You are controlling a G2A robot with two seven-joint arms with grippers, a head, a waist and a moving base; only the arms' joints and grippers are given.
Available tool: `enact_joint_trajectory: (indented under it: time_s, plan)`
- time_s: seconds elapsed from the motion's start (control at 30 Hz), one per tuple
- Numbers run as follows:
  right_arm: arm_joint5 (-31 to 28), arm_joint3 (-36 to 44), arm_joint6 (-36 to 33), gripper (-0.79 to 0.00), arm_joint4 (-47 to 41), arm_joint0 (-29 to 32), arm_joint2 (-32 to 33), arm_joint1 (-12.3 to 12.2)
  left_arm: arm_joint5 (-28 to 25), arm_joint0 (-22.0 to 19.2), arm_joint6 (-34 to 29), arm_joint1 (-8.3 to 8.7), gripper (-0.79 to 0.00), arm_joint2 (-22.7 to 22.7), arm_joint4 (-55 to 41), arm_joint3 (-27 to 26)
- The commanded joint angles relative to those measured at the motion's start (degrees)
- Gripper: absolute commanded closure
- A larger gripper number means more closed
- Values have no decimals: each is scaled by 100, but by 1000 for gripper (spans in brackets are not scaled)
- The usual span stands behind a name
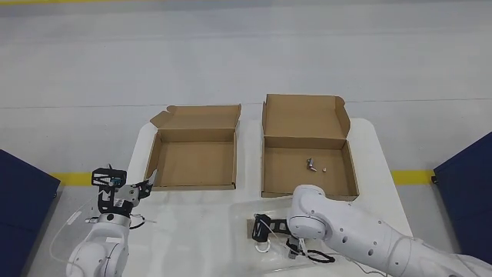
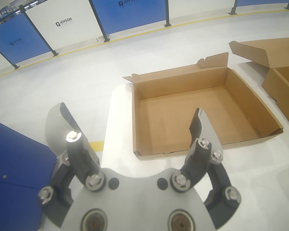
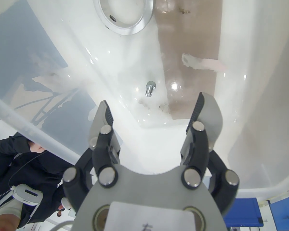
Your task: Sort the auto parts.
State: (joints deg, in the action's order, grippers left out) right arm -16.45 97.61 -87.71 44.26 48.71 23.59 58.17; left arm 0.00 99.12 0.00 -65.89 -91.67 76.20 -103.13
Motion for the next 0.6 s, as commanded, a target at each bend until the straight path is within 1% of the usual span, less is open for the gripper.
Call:
enact_joint_trajectory:
  time_s: [0.0,0.07,0.3,0.57]
  plan:
    - [3,-26,7,-348,0,4,-11,14,0,0,0,0,-785,0,0,0]
    - [0,-61,14,-320,-7,12,-22,28,0,0,0,0,-785,0,0,0]
    - [-73,-188,72,-286,-37,29,-56,76,0,0,0,0,-785,0,0,0]
    - [-101,-290,154,-182,-45,26,-64,127,0,0,0,0,-785,0,0,0]
